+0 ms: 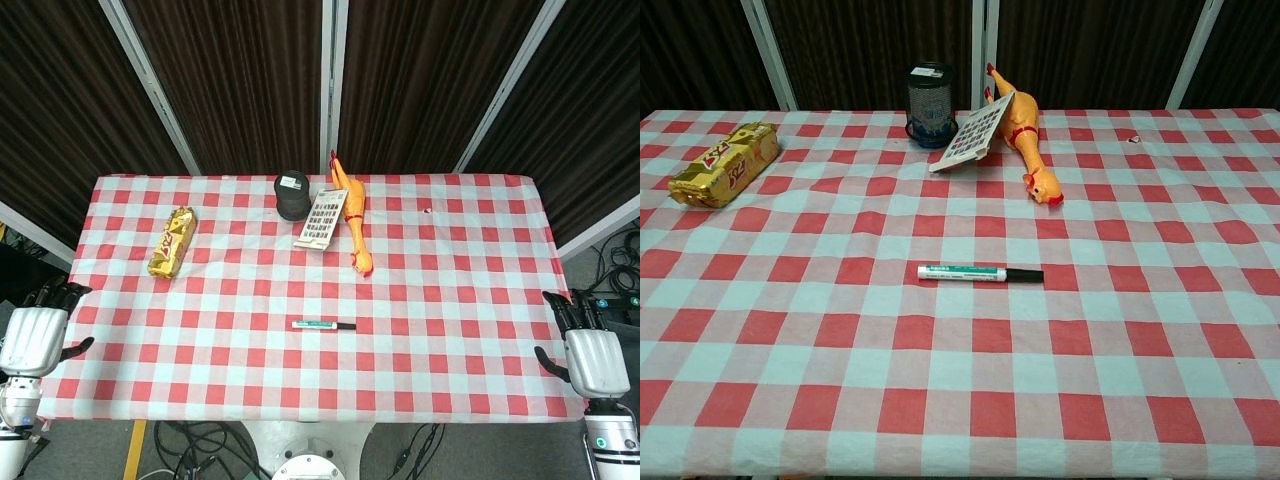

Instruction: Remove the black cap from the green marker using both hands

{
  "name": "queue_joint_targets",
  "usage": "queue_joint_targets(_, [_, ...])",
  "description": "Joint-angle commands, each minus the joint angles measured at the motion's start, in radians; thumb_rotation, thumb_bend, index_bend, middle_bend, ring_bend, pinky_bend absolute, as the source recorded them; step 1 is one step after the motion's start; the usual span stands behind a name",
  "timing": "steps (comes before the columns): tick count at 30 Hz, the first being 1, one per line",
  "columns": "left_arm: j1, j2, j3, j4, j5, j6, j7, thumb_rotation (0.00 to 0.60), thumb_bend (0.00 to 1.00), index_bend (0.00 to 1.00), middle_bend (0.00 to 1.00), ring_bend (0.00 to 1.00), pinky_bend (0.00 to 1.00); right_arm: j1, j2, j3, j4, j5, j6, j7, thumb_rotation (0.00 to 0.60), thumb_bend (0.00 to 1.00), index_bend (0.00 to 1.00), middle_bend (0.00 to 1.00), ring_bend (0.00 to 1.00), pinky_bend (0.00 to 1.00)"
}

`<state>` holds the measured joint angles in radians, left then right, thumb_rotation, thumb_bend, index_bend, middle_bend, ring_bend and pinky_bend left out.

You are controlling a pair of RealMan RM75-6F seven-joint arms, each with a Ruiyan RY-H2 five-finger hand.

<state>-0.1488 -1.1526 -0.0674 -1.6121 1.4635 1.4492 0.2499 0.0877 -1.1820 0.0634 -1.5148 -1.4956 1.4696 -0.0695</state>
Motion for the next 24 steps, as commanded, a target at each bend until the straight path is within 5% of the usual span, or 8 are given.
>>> queue_joint_targets(1, [-0.002,-0.005,0.001,0.000,-0.002,-0.004,-0.001,0.600,0.00,0.27,0.27,0.16,0.31,-0.001,0.000,-0.001,-0.001,-0.004,0.003,0.001,0.600,0.16,0.10,0.16,0.00,0.14])
queue_joint_targets(24, [-0.095,-0.042,-0.005,-0.083,-0.041,-0.154,0.056,0.600,0.00,0.28,0.27,0.16,0.37,0.019,0.005,0.036,-0.067,0.035,-0.004,-0.053,0.600,0.15,0.10,0.16,0.00,0.19])
